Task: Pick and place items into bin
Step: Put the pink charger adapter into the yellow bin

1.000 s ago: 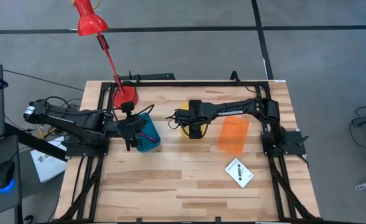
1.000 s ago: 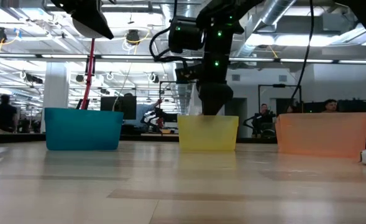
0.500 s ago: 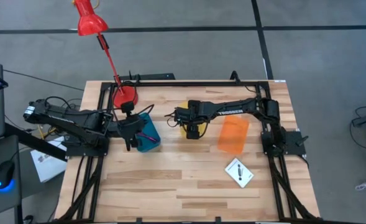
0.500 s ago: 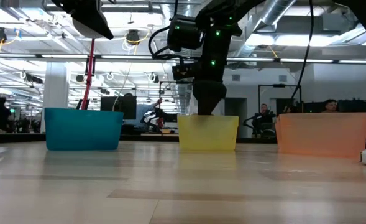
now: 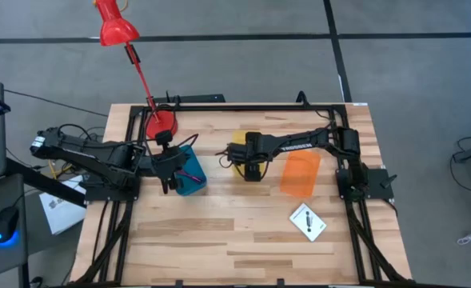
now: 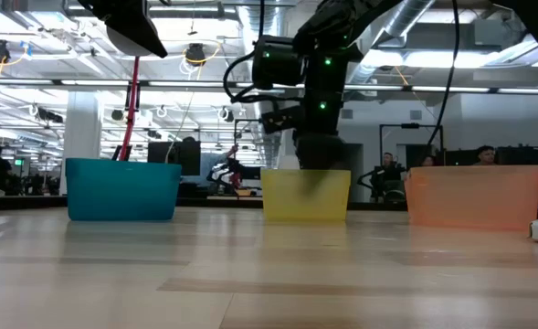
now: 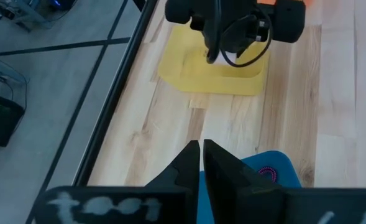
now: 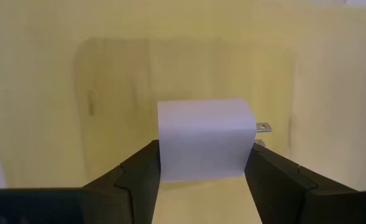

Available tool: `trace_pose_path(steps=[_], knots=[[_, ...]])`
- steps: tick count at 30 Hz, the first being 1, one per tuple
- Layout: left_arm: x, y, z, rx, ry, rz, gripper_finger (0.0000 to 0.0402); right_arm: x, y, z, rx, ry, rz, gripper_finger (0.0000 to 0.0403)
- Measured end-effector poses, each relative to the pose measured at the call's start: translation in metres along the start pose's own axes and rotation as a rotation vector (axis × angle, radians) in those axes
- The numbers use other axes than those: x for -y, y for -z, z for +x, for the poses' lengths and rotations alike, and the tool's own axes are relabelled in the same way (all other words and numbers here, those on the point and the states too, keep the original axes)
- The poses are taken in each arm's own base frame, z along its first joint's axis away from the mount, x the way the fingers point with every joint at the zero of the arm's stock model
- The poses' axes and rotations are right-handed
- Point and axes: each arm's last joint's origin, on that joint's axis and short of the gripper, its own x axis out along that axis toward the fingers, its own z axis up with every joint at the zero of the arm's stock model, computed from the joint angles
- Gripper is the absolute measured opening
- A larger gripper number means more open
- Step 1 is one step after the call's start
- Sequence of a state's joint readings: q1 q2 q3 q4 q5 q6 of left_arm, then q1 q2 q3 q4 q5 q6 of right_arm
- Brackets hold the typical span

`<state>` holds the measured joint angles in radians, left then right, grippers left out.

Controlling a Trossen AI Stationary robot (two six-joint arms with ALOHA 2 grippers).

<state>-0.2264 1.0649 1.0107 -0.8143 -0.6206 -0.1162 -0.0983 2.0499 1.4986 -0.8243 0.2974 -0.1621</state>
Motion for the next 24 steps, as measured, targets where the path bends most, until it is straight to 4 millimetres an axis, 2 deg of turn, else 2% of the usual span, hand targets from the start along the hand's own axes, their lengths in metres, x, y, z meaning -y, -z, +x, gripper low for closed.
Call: trace_pose_path(steps=[7, 13, 16, 24], knots=[[0.000, 0.000, 0.000, 0.002, -0.013, -0.002, 0.0011, 0.007, 0.000, 0.004, 0.010, -0.033, 0.053, 0.0203], [0.000, 0.000, 0.000, 0.002, -0.013, -0.002, 0.0011, 0.000, -0.002, 0.024, -0.024, -0.073, 0.039, 0.0202], [0.000, 0.000, 0.000, 0.002, -0.013, -0.002, 0.0011, -0.002, -0.003, 0.032, -0.056, -0.003, 0.022, 0.0208], [0.000, 0.000, 0.000, 0.002, -0.015, -0.002, 0.0011, -0.003, -0.015, 0.021, -0.010, 0.008, -0.028, 0.0251]])
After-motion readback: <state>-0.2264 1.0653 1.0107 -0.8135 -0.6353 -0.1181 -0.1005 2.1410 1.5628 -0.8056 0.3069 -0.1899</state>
